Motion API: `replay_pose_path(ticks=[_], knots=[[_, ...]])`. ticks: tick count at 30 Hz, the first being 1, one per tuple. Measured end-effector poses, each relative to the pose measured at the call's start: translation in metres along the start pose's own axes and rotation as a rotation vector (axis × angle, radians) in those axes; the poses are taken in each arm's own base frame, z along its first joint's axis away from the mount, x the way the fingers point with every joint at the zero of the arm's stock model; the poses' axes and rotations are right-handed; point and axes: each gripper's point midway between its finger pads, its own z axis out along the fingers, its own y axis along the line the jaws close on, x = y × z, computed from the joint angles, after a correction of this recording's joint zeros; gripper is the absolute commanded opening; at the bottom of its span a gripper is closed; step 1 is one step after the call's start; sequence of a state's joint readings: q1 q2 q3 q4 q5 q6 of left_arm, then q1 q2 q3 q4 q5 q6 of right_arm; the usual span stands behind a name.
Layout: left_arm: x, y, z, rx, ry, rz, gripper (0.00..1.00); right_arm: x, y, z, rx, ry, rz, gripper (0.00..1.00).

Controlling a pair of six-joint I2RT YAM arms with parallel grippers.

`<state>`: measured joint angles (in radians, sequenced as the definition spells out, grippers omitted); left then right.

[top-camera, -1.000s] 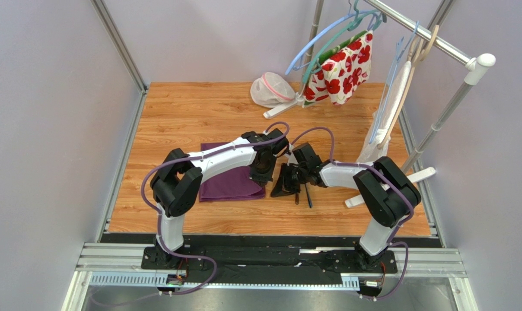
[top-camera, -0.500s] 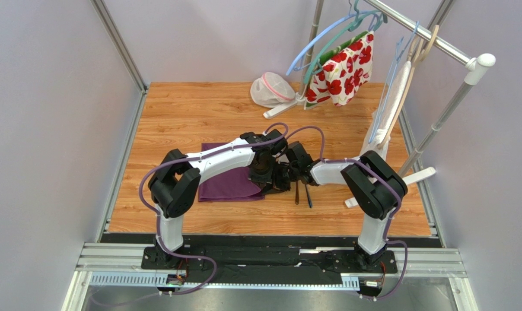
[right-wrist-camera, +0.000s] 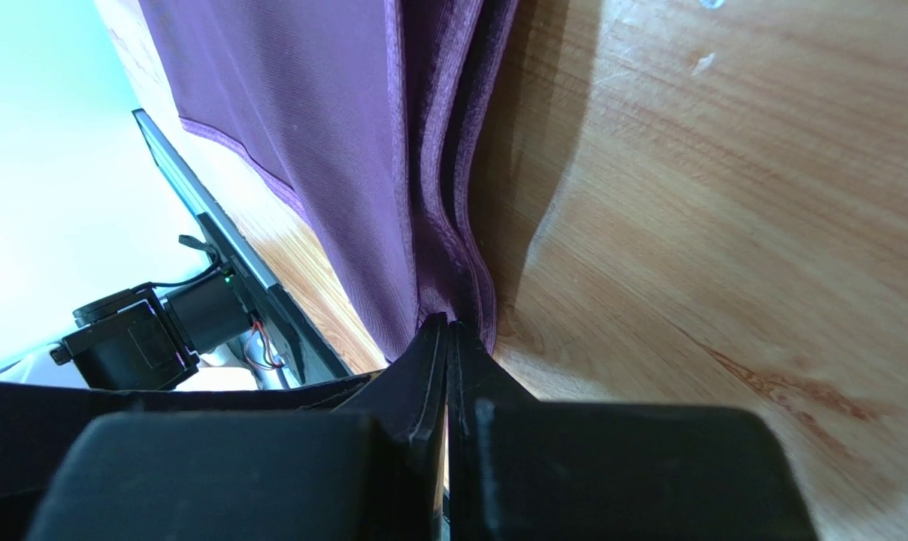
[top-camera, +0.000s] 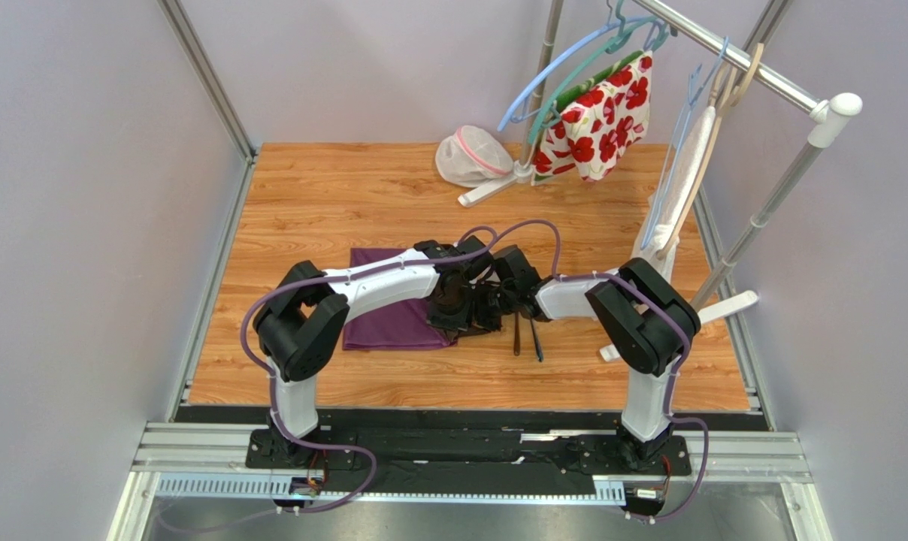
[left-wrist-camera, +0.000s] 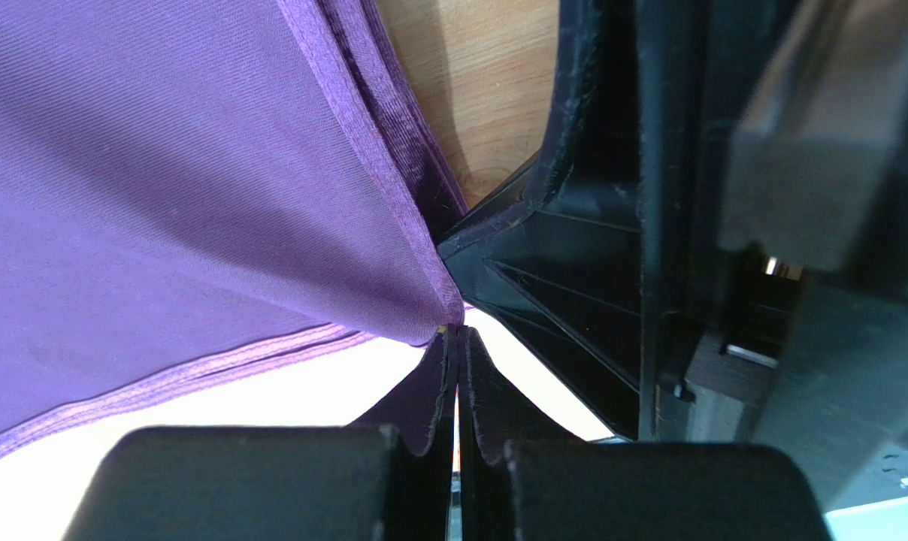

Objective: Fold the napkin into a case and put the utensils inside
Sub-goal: Fold the top corner of the square-folded napkin at the center of the board.

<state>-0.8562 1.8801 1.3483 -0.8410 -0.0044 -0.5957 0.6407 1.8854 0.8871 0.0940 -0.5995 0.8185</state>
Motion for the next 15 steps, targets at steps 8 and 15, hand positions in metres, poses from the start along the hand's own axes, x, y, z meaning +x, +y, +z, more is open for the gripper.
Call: replay_pose_path(ticks=[8,15], knots=[[-0.004,0.002,0.000,0.005,-0.007,-0.007,0.00,-0.002,-0.002,-0.003,0.041,-0.021,-0.033,0.00],[-0.018,0.009,-0.007,0.045,-0.009,-0.022,0.00,-0.007,-0.007,-0.009,0.099,-0.035,-0.075,0.00]])
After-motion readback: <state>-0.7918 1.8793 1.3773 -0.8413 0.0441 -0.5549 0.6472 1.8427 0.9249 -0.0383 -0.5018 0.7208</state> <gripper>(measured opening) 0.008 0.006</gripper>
